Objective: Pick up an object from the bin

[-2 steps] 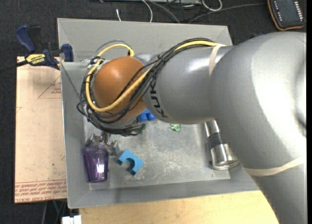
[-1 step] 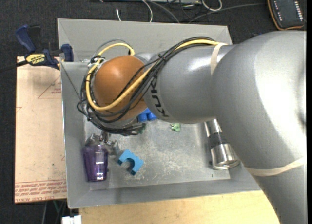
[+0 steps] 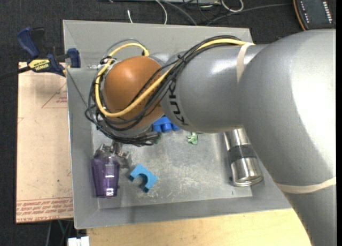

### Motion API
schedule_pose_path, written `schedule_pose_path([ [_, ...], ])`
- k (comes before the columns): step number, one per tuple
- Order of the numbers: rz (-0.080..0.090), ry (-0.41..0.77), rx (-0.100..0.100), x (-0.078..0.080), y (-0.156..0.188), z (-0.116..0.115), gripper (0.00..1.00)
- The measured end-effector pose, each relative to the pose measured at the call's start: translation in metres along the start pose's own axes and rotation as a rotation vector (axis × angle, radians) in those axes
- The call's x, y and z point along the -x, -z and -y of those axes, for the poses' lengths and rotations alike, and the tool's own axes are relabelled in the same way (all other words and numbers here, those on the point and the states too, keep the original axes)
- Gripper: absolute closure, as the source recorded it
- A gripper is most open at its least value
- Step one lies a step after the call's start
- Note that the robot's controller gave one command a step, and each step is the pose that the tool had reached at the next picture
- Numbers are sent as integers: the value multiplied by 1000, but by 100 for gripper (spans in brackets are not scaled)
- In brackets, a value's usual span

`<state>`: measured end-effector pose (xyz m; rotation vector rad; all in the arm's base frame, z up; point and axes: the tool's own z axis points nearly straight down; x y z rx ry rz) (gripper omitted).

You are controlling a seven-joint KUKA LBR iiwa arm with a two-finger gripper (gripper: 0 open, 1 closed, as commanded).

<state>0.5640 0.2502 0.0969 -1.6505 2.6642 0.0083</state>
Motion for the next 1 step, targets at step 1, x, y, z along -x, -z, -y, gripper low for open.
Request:
schedule_pose_path([
  [1,-4,-1,5,-1,28,-1,100],
])
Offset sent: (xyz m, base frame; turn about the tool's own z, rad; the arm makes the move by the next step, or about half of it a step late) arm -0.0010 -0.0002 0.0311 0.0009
